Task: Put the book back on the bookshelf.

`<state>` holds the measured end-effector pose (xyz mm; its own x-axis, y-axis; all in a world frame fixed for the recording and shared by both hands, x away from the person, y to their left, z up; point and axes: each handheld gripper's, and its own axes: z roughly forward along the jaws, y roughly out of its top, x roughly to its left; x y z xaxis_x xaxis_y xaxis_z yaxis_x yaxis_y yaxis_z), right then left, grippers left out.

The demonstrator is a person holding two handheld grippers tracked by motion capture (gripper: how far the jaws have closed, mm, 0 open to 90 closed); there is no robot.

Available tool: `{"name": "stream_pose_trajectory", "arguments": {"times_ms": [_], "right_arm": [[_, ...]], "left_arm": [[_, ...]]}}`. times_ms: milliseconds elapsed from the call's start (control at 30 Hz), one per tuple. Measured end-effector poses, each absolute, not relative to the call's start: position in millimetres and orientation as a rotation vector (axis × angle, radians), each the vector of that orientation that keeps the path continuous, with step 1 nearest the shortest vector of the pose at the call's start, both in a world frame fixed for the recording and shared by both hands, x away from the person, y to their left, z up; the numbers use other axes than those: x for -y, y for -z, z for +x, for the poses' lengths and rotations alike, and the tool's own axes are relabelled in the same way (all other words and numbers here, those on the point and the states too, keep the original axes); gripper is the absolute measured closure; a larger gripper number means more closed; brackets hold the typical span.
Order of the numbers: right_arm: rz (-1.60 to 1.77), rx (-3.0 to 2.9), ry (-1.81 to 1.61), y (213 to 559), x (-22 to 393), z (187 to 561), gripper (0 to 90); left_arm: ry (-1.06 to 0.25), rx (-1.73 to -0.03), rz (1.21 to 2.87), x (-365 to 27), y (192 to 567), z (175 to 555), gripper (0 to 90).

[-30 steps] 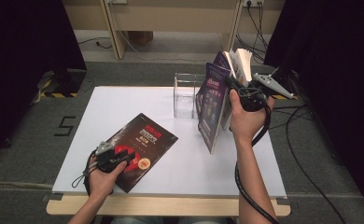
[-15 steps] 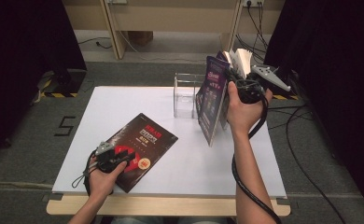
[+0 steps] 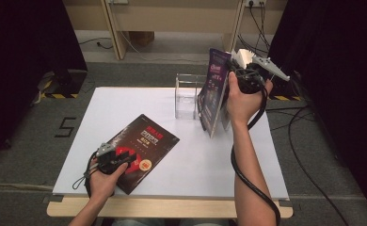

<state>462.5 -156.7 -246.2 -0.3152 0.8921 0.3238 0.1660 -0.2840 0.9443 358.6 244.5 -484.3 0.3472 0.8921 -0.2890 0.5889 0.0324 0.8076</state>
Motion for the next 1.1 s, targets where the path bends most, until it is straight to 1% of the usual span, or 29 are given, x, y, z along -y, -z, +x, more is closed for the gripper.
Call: {"name": "stream_pose_trajectory", "arguments": {"times_ms": [533, 800, 1100], "right_arm": [[1.386, -1.371, -1.599, 256, 147, 502, 83.5], [1.436, -1.345, -1.597, 267, 146, 515, 83.4], [1.408, -1.34, -1.57, 265, 142, 523, 83.4]], "left_arm": [[-0.398, -1.344, 1.661, -245, 485, 359, 58.9], [-0.394, -1.343, 1.661, -245, 485, 359, 58.8], [-0.394, -1.342, 1.659, -245, 485, 359, 58.9]]}}
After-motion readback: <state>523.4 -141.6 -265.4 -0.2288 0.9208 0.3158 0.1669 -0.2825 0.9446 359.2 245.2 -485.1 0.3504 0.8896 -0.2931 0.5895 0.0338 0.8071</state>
